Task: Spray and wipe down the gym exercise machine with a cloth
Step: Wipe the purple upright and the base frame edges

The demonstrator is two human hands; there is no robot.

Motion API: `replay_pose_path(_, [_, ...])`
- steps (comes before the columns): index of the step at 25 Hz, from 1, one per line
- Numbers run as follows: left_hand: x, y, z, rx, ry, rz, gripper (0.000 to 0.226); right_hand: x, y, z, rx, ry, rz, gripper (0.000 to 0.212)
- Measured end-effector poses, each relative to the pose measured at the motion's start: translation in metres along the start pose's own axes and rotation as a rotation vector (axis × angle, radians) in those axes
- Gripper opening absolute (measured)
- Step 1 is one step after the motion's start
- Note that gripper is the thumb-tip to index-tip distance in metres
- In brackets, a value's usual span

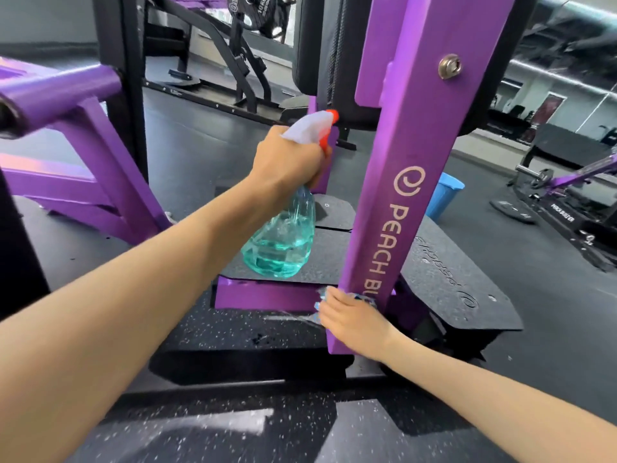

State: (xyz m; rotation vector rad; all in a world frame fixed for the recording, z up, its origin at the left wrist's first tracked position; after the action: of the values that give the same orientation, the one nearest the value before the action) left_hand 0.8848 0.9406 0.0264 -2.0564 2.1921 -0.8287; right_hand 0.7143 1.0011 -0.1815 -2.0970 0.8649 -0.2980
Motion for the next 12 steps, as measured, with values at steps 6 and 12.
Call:
replay_pose_path(6, [-0.079, 0.036, 0.051, 0.017, -0.032, 0.241, 0.061, 0.005, 0.030, 0.036, -0.067, 0.144, 0.282, 0.029])
replay_pose_path(12, [-0.134, 0.037, 0.141, 0.056, -0.332, 0.277, 0.058, 0.040, 0.059, 0.048, -0.139, 0.235, 0.531, 0.035])
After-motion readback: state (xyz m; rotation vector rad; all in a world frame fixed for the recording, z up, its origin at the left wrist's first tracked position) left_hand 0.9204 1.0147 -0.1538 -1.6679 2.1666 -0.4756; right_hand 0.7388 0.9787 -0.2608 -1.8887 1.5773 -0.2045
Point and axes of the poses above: each hand's wrist, its own x-axis towards the middle knuckle, its own y-axis out of the palm, z = x × y, the point moved 4 cm from there along x, towards the middle knuckle, and after that the axes turned 15 degrees about x, right-handed, at the moved point
